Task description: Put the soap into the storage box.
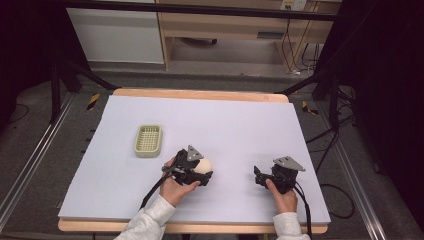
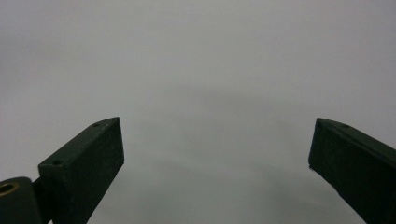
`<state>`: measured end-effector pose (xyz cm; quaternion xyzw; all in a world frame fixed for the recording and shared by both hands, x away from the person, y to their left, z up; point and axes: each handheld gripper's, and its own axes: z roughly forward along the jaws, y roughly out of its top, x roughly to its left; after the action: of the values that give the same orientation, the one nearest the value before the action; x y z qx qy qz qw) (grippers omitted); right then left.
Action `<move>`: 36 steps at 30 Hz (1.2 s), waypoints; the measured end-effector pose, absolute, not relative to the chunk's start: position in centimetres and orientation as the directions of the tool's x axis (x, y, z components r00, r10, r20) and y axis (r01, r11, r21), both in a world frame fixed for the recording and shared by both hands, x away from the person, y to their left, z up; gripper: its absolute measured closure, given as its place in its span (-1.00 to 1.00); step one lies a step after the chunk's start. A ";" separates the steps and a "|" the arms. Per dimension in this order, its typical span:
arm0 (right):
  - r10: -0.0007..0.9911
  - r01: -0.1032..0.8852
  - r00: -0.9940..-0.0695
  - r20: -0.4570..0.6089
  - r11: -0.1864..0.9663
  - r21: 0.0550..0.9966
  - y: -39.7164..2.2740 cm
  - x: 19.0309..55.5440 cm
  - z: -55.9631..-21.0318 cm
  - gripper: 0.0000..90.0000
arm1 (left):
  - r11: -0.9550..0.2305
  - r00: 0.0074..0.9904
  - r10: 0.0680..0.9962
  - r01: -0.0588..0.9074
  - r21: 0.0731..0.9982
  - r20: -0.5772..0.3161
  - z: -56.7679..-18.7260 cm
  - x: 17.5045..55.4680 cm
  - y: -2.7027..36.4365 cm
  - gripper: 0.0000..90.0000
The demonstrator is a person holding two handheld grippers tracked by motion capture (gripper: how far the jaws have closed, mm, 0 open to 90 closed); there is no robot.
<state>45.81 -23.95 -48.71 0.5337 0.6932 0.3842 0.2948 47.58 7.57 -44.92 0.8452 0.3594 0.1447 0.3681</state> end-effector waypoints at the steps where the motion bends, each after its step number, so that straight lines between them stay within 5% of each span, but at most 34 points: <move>1: 0.967 0.513 -0.256 0.001 0.135 0.848 -23.9 45.8 -48.7 -0.92 | -0.470 0.697 0.717 0.501 0.726 -0.017 -44.8 47.6 7.7 -0.46; 36: 0.967 0.516 -0.254 0.004 0.132 0.846 -24.0 45.9 -48.7 -0.92 | -0.421 0.628 0.778 0.515 0.747 0.005 -42.5 48.3 15.4 -0.46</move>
<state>45.86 -23.99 -48.73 0.5354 0.6926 0.3838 0.2938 48.25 15.35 -42.51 0.8238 0.3924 0.1783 0.3683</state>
